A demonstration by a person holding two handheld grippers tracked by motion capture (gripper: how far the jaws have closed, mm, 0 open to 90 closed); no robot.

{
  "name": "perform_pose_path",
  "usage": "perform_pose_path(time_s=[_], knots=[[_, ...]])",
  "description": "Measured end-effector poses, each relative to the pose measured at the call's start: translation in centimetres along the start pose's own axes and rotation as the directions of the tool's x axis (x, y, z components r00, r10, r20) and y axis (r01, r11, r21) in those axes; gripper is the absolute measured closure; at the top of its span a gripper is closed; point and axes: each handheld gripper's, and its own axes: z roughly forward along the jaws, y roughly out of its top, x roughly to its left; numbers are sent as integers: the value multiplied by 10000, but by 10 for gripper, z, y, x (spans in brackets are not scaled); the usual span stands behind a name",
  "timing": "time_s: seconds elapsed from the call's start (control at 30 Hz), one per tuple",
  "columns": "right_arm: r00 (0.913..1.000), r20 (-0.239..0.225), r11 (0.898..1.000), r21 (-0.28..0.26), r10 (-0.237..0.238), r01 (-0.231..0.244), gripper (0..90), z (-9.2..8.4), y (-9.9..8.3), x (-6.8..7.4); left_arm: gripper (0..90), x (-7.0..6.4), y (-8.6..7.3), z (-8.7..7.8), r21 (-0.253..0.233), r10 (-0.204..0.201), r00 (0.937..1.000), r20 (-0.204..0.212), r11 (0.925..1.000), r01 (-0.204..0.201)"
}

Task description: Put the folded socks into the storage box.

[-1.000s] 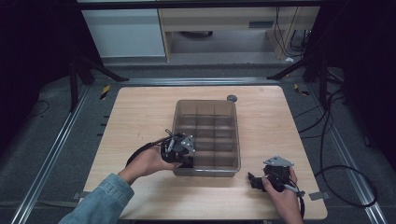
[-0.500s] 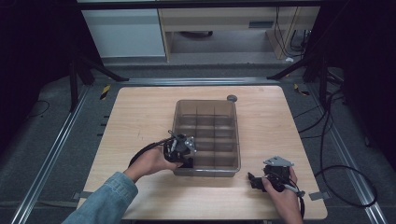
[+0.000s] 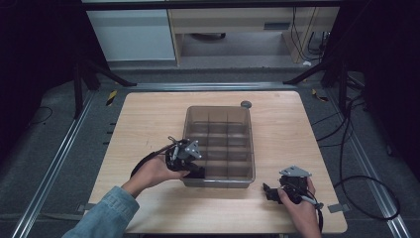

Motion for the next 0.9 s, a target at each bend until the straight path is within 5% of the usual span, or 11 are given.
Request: perform_pose_path(time_s=[0.07,0.33,0.5,0.77,0.8,0.83,0.9], knots=[[10000,1,10000,2,5,-5,5,0,0,0,744,1,-2,-7,-463,-169,9996,-211,9988,159],[10000,-1,10000,1,3,-3,5,0,0,0,171,6,-5,-31,-1800,-1275,9864,-1035,9778,1075],[10000,0,10000,2,6,-6,5,0,0,0,52,11,-15,-42,-2346,-1861,9736,-1319,9602,1518],[10000,-2,10000,3,6,-6,5,0,0,0,46,14,-31,-61,-3011,-2204,9639,-1496,9387,1679],[10000,-3,10000,1,6,-6,5,0,0,0,44,16,-37,-68,-3156,-2444,9559,-1626,9308,1843],[10000,-3,10000,1,6,-6,5,0,0,0,44,16,-37,-68,-3156,-2444,9559,-1626,9308,1843],[10000,1,10000,1,3,-3,5,0,0,0,44,19,-45,-76,-3250,-2687,9460,-1811,9243,2003]])
